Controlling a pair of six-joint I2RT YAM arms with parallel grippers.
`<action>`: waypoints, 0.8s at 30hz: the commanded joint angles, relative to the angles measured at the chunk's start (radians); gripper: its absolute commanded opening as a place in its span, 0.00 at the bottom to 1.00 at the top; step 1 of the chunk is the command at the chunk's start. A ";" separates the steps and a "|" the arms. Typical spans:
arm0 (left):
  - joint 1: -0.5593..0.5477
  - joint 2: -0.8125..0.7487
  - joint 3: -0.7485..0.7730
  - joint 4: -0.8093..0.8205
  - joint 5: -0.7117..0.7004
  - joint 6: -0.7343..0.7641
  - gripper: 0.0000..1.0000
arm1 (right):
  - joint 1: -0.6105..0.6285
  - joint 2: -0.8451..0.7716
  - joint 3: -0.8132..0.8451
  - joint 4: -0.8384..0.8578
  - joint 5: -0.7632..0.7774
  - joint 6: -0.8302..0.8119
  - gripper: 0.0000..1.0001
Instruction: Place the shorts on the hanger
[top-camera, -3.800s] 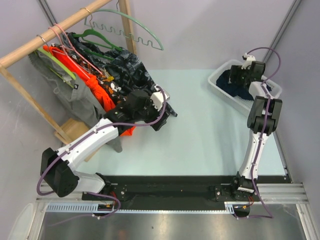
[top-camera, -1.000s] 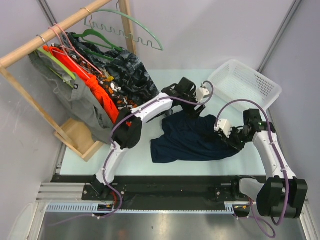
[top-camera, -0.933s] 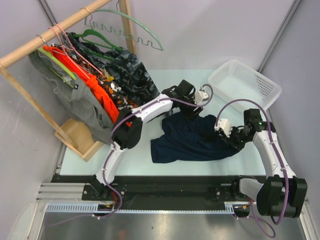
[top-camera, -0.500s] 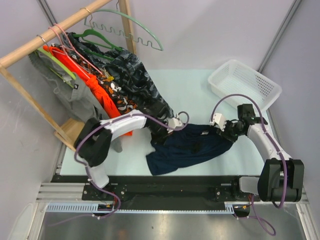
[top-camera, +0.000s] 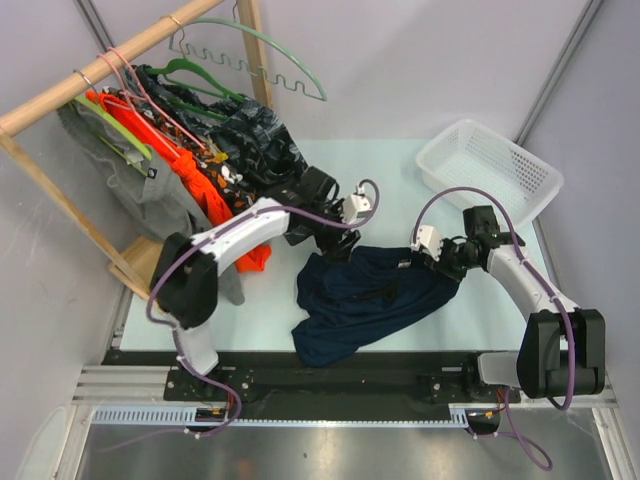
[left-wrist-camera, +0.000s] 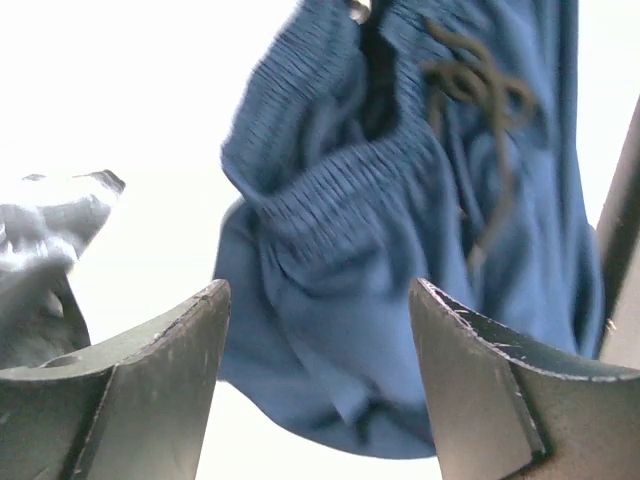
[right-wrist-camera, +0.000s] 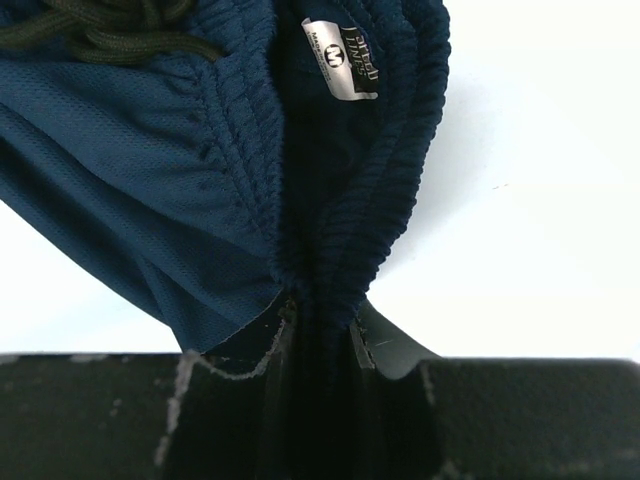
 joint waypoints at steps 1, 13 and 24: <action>-0.010 0.157 0.128 0.023 0.001 -0.026 0.77 | 0.001 -0.038 0.009 0.022 -0.023 0.009 0.22; -0.046 0.249 0.263 -0.038 0.051 0.025 0.34 | 0.004 -0.075 0.007 0.053 -0.036 0.083 0.22; 0.005 -0.036 0.465 -0.103 -0.149 0.049 0.00 | -0.128 -0.175 0.213 0.313 -0.027 0.382 0.21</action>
